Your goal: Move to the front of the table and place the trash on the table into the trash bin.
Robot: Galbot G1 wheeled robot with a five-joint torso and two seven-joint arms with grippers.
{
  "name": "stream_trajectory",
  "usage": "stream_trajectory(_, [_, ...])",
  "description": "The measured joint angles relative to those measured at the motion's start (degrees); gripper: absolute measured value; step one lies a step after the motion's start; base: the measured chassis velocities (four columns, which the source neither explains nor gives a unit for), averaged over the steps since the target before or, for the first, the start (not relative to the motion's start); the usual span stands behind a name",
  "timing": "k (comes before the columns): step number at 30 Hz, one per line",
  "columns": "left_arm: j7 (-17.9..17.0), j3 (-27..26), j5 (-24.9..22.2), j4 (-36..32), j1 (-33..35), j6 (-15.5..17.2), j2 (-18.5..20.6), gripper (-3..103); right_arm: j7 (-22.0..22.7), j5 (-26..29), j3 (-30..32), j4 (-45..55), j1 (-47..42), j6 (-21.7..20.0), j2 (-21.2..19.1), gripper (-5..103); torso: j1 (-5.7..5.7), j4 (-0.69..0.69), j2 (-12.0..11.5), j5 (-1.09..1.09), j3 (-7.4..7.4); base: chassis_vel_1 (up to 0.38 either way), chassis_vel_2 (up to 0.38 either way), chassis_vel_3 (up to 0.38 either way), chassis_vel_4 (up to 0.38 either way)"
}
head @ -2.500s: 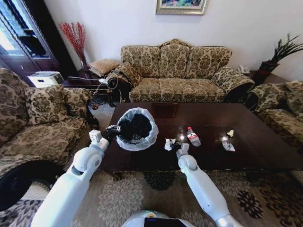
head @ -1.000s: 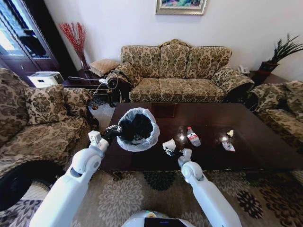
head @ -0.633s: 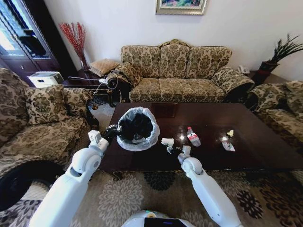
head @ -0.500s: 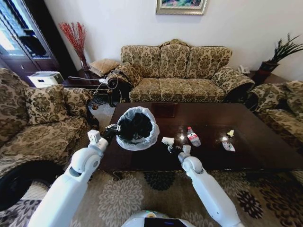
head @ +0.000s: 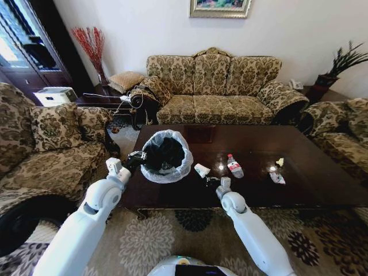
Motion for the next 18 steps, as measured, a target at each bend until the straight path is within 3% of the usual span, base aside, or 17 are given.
stream_trajectory(6, [0.1, 0.0, 0.1, -0.1, 0.2, -0.1, -0.4, 1, 0.4, -0.6, -0.1, 2.5, -1.1, -0.1, -0.4, -3, 0.01, 0.0, 0.0, 0.0, 0.0, 0.0, 0.0, 0.0, 0.0])
stream_trajectory(9, [0.1, -0.2, 0.1, -0.2, 0.0, -0.2, -0.4, 1, -0.1, -2.4, -0.2, 3.7, -2.4, 0.6, -1.2, 1, 0.0, -0.01, 0.0, 0.0, 0.0, 0.0, 0.0, 0.0, 0.0])
stream_trajectory(10, [0.1, -0.3, 0.1, -0.2, -0.1, -0.2, -0.4, 1, -1.1, -3.8, -0.2, 3.6, -2.8, 1.5, -1.4, 12, -0.01, -0.01, 0.0, 0.0, 0.0, 0.0, 0.0, 0.0, 0.0])
stream_trajectory(12, [0.1, -0.3, 0.1, -0.2, -0.1, -0.2, -0.6, 1, -1.8, -4.5, -0.2, 3.2, -2.9, 2.1, -1.5, 12, -0.01, 0.0, 0.0, 0.0, 0.0, 0.0, 0.0, 0.0, 0.0])
stream_trajectory(18, [0.9, -0.3, 0.9, -0.1, 0.9, -0.9, -1.2, 1, -2.2, -4.9, 0.0, 1.6, -2.2, 2.3, -0.5, 38, 0.0, 0.0, 0.0, 0.0, 0.0, 0.0, 0.0, 0.0, 0.0])
